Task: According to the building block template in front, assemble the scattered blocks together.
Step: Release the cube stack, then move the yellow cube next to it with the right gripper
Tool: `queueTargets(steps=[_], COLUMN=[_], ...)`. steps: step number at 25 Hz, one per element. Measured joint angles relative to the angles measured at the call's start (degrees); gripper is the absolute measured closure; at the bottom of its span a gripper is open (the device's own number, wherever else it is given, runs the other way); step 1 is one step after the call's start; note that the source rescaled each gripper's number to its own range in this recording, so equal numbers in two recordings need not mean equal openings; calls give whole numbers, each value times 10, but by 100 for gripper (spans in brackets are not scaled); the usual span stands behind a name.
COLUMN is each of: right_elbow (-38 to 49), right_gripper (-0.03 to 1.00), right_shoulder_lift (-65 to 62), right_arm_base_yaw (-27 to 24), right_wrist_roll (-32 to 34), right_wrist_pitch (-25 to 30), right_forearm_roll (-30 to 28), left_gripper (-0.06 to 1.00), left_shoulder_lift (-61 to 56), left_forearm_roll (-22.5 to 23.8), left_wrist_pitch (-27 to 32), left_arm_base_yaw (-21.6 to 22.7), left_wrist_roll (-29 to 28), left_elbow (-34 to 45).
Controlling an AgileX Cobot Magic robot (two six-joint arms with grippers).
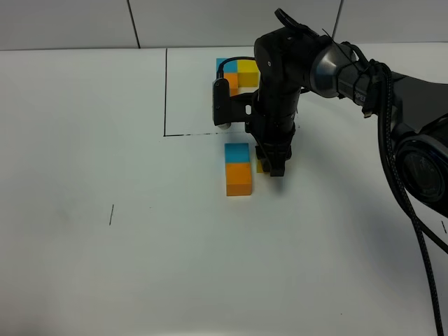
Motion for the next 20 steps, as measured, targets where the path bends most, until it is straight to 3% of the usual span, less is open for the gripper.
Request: queueTargets(steps=[20], right_elbow=[-1], right_gripper=[97], right_shoulder_lift=[1], right_arm_base_yaw=[0], right_wrist_roll=[-7], right_wrist_pitch=[-2], right_forearm_roll=[13], left_gripper=[48], left_shoulder_lift=[0], left_forearm_roll=[0], left_wrist_pitch=[0], left_arm_base_yaw=[0], left_wrist_roll=[0], left_elbow=[0])
